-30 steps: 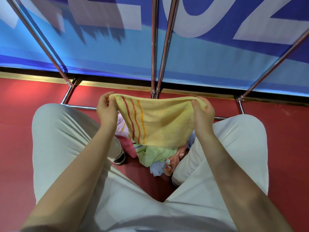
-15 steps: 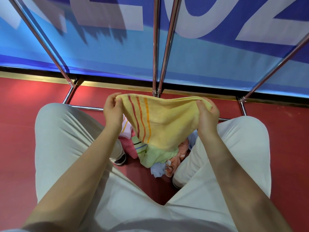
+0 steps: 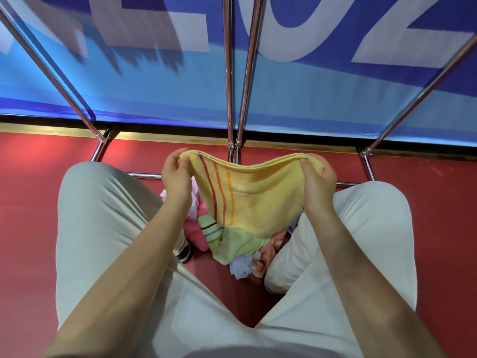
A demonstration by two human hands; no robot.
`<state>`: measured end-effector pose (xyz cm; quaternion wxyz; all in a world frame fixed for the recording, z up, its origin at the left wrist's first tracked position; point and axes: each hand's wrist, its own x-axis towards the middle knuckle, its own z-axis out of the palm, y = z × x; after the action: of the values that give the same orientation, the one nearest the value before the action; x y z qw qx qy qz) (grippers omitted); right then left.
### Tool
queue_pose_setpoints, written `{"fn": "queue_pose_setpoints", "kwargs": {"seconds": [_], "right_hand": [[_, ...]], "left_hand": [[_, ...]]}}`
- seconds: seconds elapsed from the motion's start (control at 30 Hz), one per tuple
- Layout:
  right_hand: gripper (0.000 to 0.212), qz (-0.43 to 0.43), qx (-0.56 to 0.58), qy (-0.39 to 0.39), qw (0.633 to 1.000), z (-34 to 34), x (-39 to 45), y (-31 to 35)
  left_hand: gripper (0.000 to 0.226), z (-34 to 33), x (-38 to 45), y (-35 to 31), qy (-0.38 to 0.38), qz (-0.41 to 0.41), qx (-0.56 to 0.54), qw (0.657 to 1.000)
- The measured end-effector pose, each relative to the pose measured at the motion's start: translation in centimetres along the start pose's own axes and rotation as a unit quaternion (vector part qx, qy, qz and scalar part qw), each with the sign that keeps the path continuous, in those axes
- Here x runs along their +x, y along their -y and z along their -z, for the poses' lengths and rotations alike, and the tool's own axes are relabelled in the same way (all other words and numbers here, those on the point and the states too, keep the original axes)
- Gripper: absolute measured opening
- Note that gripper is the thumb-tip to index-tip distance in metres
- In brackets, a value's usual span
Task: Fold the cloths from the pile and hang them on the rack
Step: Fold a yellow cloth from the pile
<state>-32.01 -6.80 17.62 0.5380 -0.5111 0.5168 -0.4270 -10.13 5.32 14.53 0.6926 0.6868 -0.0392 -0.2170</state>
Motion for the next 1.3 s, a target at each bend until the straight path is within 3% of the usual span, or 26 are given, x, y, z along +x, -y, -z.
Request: {"fn": "queue_pose_setpoints", "kwargs": {"seconds": [0.13, 0.47, 0.63, 0.73, 0.8, 0.93, 1.07, 1.17, 1.3], "right_hand": [[0.017, -0.005, 0.004, -0.006, 1.000, -0.1, 0.2, -0.1], [0.017, 0.007, -0.016, -0.018, 1.000, -0.4, 1.2, -0.1], [0.010, -0.035, 0.029, -0.050, 0.998, -0.1, 2.6, -0.2], [0.024, -0.071, 0.078, -0.077, 0.992, 0.5, 3.2, -0.1], [0.029, -0.054, 0.080, -0.066, 0.993, 0.7, 3.3, 0.0], [0.014, -0.010, 0.035, -0.026, 0.999, 0.2, 2.8, 0.2], [0.006, -0.036, 0.044, -0.021, 0.998, 0.1, 3.0, -0.2], [0.004, -0.103, 0.051, -0.003, 0.993, 0.2, 3.3, -0.7], [0.012, -0.182, 0.081, 0.035, 0.979, 0.1, 3.1, -0.8]], "left_hand": [[0.019, -0.5, -0.2, -0.1, 0.032, -0.026, 0.009, 0.999], [0.017, -1.4, -2.1, -1.2, 0.115, -0.188, 0.067, 0.973], [0.019, -0.8, -1.7, -0.9, 0.089, -0.232, 0.133, 0.959], [0.020, -0.1, -0.9, -1.1, 0.028, -0.250, 0.176, 0.952], [0.023, 0.4, -0.3, -1.3, -0.006, -0.252, 0.201, 0.947], [0.024, 1.0, 0.1, -1.4, -0.054, -0.225, 0.254, 0.939], [0.025, 1.2, 0.1, -1.4, -0.066, -0.206, 0.295, 0.931], [0.026, 1.2, 0.2, -1.6, -0.046, -0.185, 0.239, 0.952], [0.027, 0.9, 0.5, -1.7, -0.042, -0.055, 0.113, 0.991]]}}
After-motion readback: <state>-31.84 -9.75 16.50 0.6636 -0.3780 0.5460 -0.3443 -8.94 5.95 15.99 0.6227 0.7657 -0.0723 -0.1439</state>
